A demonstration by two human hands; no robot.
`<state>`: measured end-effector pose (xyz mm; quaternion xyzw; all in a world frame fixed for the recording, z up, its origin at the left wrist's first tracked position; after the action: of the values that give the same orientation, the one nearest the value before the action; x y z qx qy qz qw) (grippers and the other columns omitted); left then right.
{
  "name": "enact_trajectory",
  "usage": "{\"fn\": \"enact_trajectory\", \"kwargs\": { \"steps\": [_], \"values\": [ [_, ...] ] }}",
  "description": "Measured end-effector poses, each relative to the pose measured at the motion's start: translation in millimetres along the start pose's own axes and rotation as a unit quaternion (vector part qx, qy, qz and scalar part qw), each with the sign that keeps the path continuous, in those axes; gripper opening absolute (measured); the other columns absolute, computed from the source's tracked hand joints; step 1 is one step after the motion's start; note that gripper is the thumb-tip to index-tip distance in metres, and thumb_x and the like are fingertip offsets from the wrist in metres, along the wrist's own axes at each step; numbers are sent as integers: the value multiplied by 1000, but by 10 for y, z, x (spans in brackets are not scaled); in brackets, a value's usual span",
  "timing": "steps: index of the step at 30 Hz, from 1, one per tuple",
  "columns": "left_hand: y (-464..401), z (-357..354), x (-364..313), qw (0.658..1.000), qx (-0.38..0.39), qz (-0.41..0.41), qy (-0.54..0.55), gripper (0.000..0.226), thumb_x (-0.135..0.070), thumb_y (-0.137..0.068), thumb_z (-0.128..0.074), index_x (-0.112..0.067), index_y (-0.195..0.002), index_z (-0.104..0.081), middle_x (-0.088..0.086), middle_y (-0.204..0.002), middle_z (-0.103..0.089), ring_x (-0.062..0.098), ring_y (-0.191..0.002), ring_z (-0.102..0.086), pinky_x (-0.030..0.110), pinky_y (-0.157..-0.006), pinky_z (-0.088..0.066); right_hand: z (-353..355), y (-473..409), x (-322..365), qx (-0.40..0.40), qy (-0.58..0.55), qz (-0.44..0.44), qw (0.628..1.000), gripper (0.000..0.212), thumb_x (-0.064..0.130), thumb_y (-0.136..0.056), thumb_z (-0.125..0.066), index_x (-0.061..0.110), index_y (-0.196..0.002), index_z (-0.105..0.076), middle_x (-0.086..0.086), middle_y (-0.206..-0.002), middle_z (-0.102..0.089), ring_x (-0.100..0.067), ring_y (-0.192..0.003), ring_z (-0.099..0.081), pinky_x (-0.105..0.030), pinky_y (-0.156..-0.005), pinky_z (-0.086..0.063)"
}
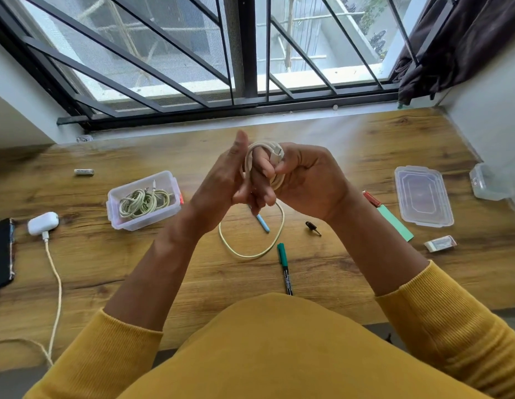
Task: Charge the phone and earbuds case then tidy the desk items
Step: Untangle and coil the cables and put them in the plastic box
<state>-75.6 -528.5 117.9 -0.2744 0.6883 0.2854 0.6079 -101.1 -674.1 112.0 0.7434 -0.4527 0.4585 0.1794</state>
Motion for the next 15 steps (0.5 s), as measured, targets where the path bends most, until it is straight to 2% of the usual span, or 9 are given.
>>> {"fn": "enact_trajectory", "kwargs": {
  "steps": [1, 4, 6, 8, 11, 13, 15],
  "values": [
    [-13, -5, 0, 1000, -4, -8, -21, 73, -44, -116, -11, -15, -79, -67, 7, -50, -64, 20, -45, -59, 37, -52, -46, -20, -5, -11, 11, -3, -8, 1000, 20, 7, -80, -36, 5, -83, -56, -18, -67, -62, -42, -88, -64, -53, -81, -46],
    [-57, 4, 8, 998, -35, -7, -54, 81, -56, -111, -18, -21, -60, -70, 40, -56, -56, 23, -34, -52, 25, -40, -41, -58, -13, -36, 35, -2, -29, 999, 20, 13, -79, -39, 3, -83, -56, -18, -64, -60, -59, -99, -51, -53, -86, -46],
    [-76, 26, 19, 995, -63, -14, -70, 77, -60, -106, -27, -20, -54, -66, 47, -56, -48, 19, -31, -48, 21, -37, -37, -69, -13, -37, 50, -7, -34, 998, 28, 19, -82, -35, 2, -86, -55, -20, -65, -61, -74, -97, -40, -54, -88, -41],
    [-96, 27, 37, 992, -86, -35, -84, 74, -54, -112, -33, -20, -52, -62, 38, -51, -49, 14, -32, -47, 19, -38, -36, -64, -12, -35, 55, -20, -36, 998, 38, 26, -85, -27, 1, -88, -56, -21, -67, -63, -66, -101, -50, -56, -94, -37],
    [-108, -23, 43, 989, -125, -49, -66, 79, -32, -118, -28, -23, -46, -61, 11, -41, -52, 10, -31, -46, 17, -37, -28, -57, -23, -38, 43, -29, -39, 998, 51, 29, -90, -15, 0, -87, -57, -24, -69, -66, -48, -100, -62, -56, -101, -36],
    [-107, -40, 31, 986, -133, -69, -73, 77, -30, -117, -28, -27, -49, -65, -4, -42, -54, 9, -35, -48, 29, -42, -25, -46, -33, -34, 41, -39, -43, 997, 56, 28, -93, -14, -2, -87, -61, -27, -77, -69, -47, -101, -64, -54, -103, -40],
    [-107, -8, -6, 982, -139, -93, -90, 62, -37, -112, -33, -23, -63, -67, 3, -51, -54, 13, -44, -50, 36, -49, -32, -31, -28, -31, 40, -61, -45, 996, 56, 27, -97, -18, -5, -94, -63, -29, -89, -71, -47, -108, -63, -53, -108, -42]
  ]
}}
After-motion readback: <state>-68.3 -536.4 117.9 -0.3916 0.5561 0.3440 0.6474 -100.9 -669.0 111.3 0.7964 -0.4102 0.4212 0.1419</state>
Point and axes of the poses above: each hand's wrist, its own y-axis away from the middle knuckle, its own z-axis out of the back of the hand, x = y × z, the point moved 2 cm from there along -y, towards the middle knuckle
